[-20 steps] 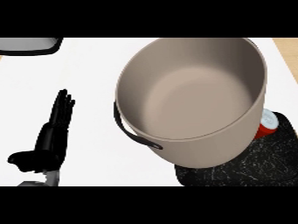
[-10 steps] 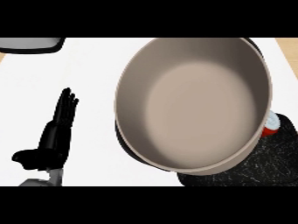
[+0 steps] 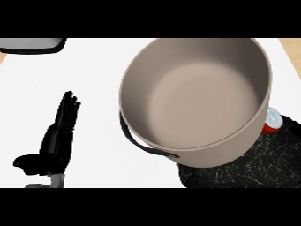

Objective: Pick the can from the tray and place it in the pot

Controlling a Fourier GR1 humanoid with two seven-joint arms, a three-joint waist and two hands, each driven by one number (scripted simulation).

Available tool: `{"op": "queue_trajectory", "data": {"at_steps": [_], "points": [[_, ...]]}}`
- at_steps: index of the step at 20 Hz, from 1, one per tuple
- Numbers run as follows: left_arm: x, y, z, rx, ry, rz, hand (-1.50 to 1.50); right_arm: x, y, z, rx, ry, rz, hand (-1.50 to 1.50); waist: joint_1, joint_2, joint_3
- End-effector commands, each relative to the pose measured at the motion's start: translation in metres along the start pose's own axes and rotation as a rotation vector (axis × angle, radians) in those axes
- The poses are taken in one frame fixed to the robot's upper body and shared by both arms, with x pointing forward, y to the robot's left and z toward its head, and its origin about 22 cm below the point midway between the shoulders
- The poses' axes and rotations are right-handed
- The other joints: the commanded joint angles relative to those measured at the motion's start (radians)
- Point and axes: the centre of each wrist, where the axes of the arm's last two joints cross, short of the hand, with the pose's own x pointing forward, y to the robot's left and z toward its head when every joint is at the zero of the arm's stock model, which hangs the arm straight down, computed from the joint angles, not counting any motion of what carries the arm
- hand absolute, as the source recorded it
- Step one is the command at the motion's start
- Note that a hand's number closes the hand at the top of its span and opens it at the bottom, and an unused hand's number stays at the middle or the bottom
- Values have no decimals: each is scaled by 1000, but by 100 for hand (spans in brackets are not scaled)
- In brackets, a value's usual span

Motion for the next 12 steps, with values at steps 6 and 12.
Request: {"op": "queue_trajectory", "data": {"at_steps": [6,12], "points": [[-1,1,-7,10,-4,8,0,-17,23,-17,67,42,8,-150,-5,-1,1],[-4,3,-1,8,-1,0,0,-3,46,-41,72,42,22,-150,-4,-1,1]]}}
